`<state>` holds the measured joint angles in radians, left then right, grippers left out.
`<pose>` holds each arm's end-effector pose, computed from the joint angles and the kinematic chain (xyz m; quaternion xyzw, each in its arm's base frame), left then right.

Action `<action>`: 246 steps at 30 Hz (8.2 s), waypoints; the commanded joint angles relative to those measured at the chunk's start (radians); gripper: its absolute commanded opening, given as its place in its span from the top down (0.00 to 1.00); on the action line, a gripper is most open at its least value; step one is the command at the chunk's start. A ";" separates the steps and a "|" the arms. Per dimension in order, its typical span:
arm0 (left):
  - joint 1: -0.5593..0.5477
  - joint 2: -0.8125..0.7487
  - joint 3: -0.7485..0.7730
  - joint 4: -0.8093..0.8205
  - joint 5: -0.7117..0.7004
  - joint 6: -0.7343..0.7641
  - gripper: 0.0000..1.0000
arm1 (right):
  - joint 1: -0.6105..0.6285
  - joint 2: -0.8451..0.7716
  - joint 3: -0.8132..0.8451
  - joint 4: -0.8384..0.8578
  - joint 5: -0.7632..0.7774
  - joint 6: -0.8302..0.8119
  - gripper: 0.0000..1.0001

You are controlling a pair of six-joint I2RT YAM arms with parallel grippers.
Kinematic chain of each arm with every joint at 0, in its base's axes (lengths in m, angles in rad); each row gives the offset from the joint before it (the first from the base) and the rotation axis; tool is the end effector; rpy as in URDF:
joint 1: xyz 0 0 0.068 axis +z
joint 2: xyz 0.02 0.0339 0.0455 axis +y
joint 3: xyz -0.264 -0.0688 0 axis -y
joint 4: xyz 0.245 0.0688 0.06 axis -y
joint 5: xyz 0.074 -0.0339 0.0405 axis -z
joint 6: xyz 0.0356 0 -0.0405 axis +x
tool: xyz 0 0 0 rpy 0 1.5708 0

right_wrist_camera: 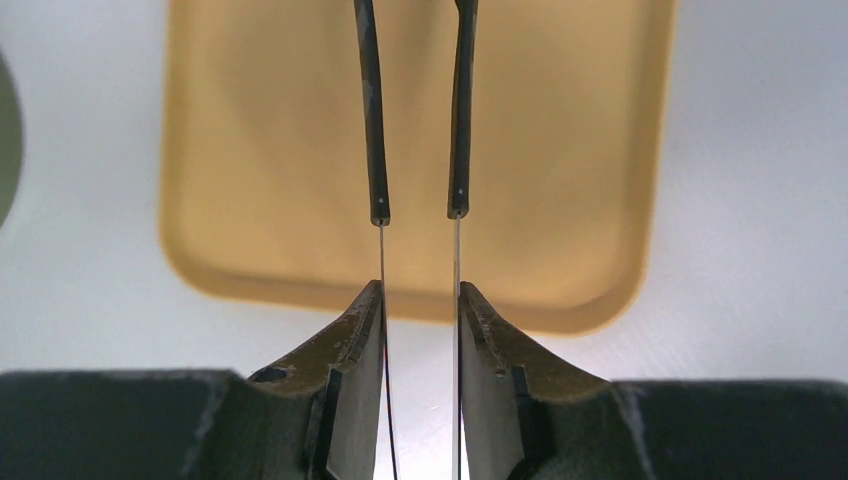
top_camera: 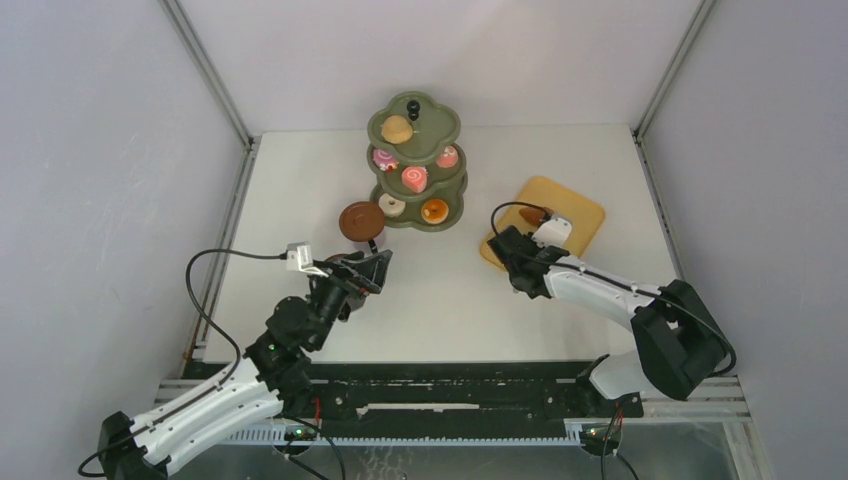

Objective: Serve the afternoon tea
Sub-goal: Pick up the clamp from the tray, then pick up the desert from the tray, then place the desert on the desert table.

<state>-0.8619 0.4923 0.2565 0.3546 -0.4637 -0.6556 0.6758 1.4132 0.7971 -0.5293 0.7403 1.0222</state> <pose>0.1063 -0.0995 0.2519 -0.1044 0.6604 -0.3901 0.6331 0.2136 0.1405 0.1903 0.2323 0.8845 -0.0859 0.3955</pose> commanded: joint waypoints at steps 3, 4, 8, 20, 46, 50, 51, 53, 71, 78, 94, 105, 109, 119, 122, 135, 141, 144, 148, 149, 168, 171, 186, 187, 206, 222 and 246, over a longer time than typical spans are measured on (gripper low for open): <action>-0.005 0.001 0.023 0.021 0.010 0.003 0.00 | -0.103 -0.045 -0.027 0.083 -0.115 -0.044 0.63; -0.005 0.001 0.024 0.022 0.010 0.005 0.00 | -0.117 -0.047 -0.027 0.093 -0.126 -0.047 0.63; -0.005 0.001 0.024 0.023 0.008 0.010 0.00 | -0.171 -0.058 -0.027 0.138 -0.187 -0.063 0.63; -0.005 0.023 0.040 0.024 0.001 0.023 0.00 | -0.311 -0.048 -0.015 0.267 -0.320 -0.124 0.64; -0.005 0.185 0.079 0.113 0.004 0.032 0.00 | -0.462 0.012 0.148 0.287 -0.371 -0.362 0.62; -0.005 0.180 0.079 0.117 0.015 0.020 0.00 | -0.422 -0.027 0.185 0.183 -0.356 -0.396 0.60; -0.005 0.176 0.077 0.118 0.017 0.016 0.00 | -0.412 -0.036 0.190 0.160 -0.357 -0.399 0.60; -0.006 0.169 0.070 0.121 0.020 0.007 0.00 | -0.393 -0.049 0.191 0.122 -0.375 -0.407 0.59; -0.019 0.102 0.024 0.124 -0.006 0.000 0.00 | -0.259 0.068 0.191 0.056 -0.364 -0.423 0.55; -0.019 0.107 0.019 0.129 -0.019 0.009 0.00 | -0.263 0.137 0.232 0.048 -0.329 -0.441 0.55; -0.017 0.166 0.030 0.160 -0.041 0.031 0.00 | -0.321 0.284 0.360 0.041 -0.331 -0.497 0.55; -0.018 0.177 0.032 0.175 -0.042 0.023 0.00 | -0.326 0.328 0.369 0.021 -0.359 -0.541 0.63; -0.017 0.161 0.024 0.174 -0.039 0.012 0.00 | -0.325 0.321 0.370 0.005 -0.356 -0.551 0.72; -0.017 0.094 0.026 0.119 -0.048 0.013 0.00 | -0.296 0.214 0.349 -0.016 -0.329 -0.562 0.90; -0.017 0.073 0.026 0.104 -0.054 0.008 0.00 | -0.289 0.170 0.343 -0.018 -0.338 -0.566 0.91; -0.017 0.025 0.040 0.059 -0.070 0.001 0.00 | -0.239 0.001 0.395 -0.077 -0.350 -0.577 0.97; -0.017 0.021 0.046 0.037 -0.082 0.007 0.00 | -0.145 -0.007 0.578 -0.154 -0.321 -0.579 0.97; -0.017 0.025 0.042 0.034 -0.080 0.003 0.00 | -0.092 0.035 0.701 -0.203 -0.293 -0.579 0.97; -0.017 0.020 0.040 0.028 -0.077 0.003 0.00 | -0.035 0.121 0.870 -0.253 -0.270 -0.585 0.97; -0.017 0.017 0.040 0.026 -0.078 0.004 0.00 | -0.023 0.144 0.907 -0.265 -0.264 -0.584 0.97; -0.018 -0.030 0.034 -0.018 -0.072 0.031 0.00 | 0.049 0.527 1.437 -0.386 -0.269 -0.604 0.97; -0.017 -0.036 0.037 -0.022 -0.071 0.038 0.00 | 0.047 0.562 1.481 -0.394 -0.272 -0.606 0.97; -0.017 -0.020 0.047 -0.020 -0.074 0.052 0.00 | 0.016 0.597 1.512 -0.390 -0.300 -0.608 0.82; -0.017 -0.016 0.047 -0.017 -0.075 0.050 0.00 | 0.015 0.596 1.512 -0.390 -0.303 -0.607 0.80; -0.017 0.030 0.054 0.012 -0.066 0.037 0.00 | -0.018 0.587 1.491 -0.390 -0.348 -0.611 0.63; -0.017 0.038 0.058 0.014 -0.065 0.036 0.00 | -0.026 0.589 1.488 -0.390 -0.365 -0.610 0.60; -0.017 0.061 0.076 0.022 -0.059 0.037 0.00 | -0.039 0.566 1.476 -0.383 -0.375 -0.614 0.57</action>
<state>-0.8749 0.5449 0.2584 0.3294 -0.5282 -0.6285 0.6411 2.0232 2.2639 -0.9466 0.3584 0.4244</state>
